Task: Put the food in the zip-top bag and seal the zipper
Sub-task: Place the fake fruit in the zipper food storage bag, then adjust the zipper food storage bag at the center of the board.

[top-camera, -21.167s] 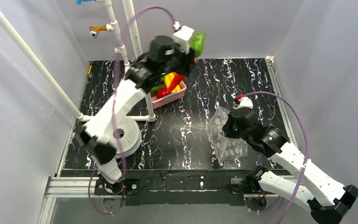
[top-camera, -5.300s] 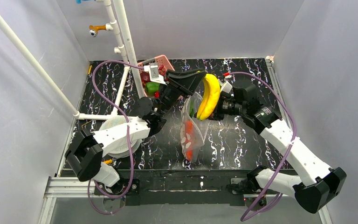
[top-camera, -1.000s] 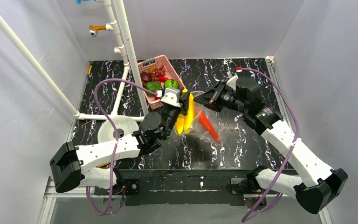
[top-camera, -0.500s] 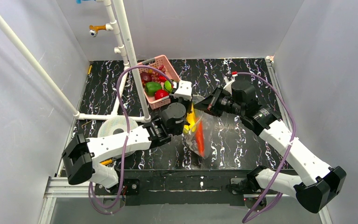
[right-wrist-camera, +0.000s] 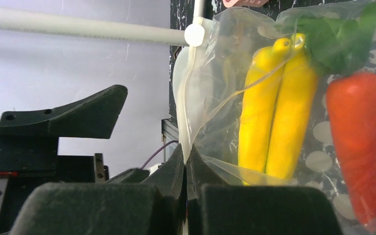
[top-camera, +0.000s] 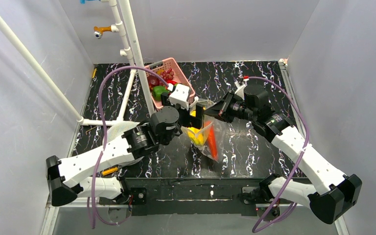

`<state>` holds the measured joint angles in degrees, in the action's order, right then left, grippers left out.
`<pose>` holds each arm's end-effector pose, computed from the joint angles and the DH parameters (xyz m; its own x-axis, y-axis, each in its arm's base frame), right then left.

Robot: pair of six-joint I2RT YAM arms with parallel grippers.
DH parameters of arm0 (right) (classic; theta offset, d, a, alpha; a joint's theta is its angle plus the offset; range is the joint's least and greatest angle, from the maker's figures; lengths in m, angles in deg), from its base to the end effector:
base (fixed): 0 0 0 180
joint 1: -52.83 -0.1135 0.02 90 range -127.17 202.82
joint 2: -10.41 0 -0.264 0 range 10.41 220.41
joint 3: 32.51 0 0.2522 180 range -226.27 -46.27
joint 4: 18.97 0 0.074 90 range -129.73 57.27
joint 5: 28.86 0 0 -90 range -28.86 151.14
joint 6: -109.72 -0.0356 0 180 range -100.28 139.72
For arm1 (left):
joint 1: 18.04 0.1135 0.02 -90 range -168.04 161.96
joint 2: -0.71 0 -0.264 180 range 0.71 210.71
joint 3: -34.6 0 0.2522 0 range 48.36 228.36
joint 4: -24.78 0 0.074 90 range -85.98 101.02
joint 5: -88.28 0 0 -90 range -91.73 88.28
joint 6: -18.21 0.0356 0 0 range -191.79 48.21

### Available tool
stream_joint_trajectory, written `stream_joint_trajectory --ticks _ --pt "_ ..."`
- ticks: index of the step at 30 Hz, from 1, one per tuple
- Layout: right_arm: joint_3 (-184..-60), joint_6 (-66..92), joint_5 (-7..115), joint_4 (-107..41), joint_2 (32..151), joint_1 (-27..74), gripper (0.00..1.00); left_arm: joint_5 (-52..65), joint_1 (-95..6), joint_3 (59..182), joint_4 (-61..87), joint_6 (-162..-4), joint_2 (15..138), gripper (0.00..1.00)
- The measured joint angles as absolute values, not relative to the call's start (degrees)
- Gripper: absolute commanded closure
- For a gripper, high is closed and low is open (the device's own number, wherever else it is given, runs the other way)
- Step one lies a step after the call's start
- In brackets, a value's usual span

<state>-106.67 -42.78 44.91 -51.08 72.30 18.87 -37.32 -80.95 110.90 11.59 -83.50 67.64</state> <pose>0.1967 0.1444 0.3632 -0.7992 0.4886 -0.3502 -0.0987 0.4681 0.8782 0.1405 -0.2293 0.3906 -0.1229 -0.1220 -0.9849 0.4437 0.8810 -0.1645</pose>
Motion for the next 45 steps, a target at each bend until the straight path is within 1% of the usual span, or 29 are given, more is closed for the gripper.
stream_joint_trajectory --ticks 4,5,6,8,9,13,18,19,20,21,22,25,26,27,30,32,38,42,45 --pt "-106.7 -41.2 42.9 -51.0 72.3 19.2 0.99 -34.3 -80.9 116.5 0.4 -86.9 66.3 0.15" --pt "-106.7 -40.8 42.4 -51.0 72.3 19.3 0.99 -34.1 -80.8 117.4 -1.7 -87.9 65.9 0.16" --pt "-106.7 -40.4 42.0 -51.0 72.3 19.4 0.99 -34.1 -80.7 117.9 -3.8 -89.0 65.5 0.13" --pt "-106.7 -39.8 41.0 -51.0 72.3 19.5 0.99 -34.1 -80.2 118.2 -8.4 -91.9 64.3 0.03" --pt "-106.7 -39.7 40.5 -51.0 72.3 19.5 0.99 -34.1 -79.9 118.2 -10.6 -93.4 64.0 0.02" --pt "-106.7 -38.8 38.9 -51.0 72.2 19.5 0.99 -34.1 -78.8 117.4 -15.4 -99.0 63.9 0.02" --pt "-106.7 -37.5 37.6 -51.1 71.3 19.5 0.99 -33.8 -77.3 115.0 -17.0 -103.3 64.5 0.11" --pt "-106.7 -37.1 37.3 -51.2 71.1 19.6 0.99 -33.3 -76.8 114.7 -16.9 -104.0 65.1 0.15" --pt "-106.7 -36.9 37.1 -51.3 70.8 19.7 0.99 -33.0 -76.5 114.7 -16.9 -104.5 65.7 0.22" --pt "-106.7 -36.8 37.0 -51.4 70.7 19.7 0.99 -32.4 -76.2 114.7 -16.8 -104.9 66.4 0.36" --pt "-106.7 -36.5 36.9 -51.6 70.5 19.7 0.99 -31.7 -75.9 114.7 -16.5 -105.4 67.6 0.45" --pt "-106.7 -35.6 36.7 -52.4 70.2 19.8 0.99 -29.0 -75.4 114.7 -15.8 -105.8 70.1 0.83" --pt "-106.7 -35.0 36.6 -52.9 70.1 19.8 0.99 -27.3 -75.4 114.6 -15.4 -104.9 70.8 0.93" --pt "-106.7 -34.2 36.6 -53.5 70.1 19.8 0.99 -26.0 -75.4 114.6 -14.8 -104.8 71.0 1.00" --pt "-107.0 -31.1 36.8 -56.4 70.1 19.8 0.99 -22.2 -75.4 115.1 -13.1 -102.1 71.1 1.00" --pt "-108.2 -28.4 37.0 -59.3 70.3 19.8 0.99 -19.8 -75.4 117.7 -12.8 -100.1 72.0 1.00" --pt "-117.0 -16.6 41.2 -70.1 73.5 19.8 0.99 -12.7 -75.4 125.7 -9.1 -97.6 75.0 1.00" --pt "-117.8 -11.8 43.4 -74.5 73.0 19.9 0.99 -9.5 -75.4 126.0 -7.0 -98.4 75.2 1.00" --pt "-116.2 -10.7 43.7 -74.4 71.7 19.9 0.99 -10.4 -75.3 124.0 -6.0 -100.0 75.3 1.00"
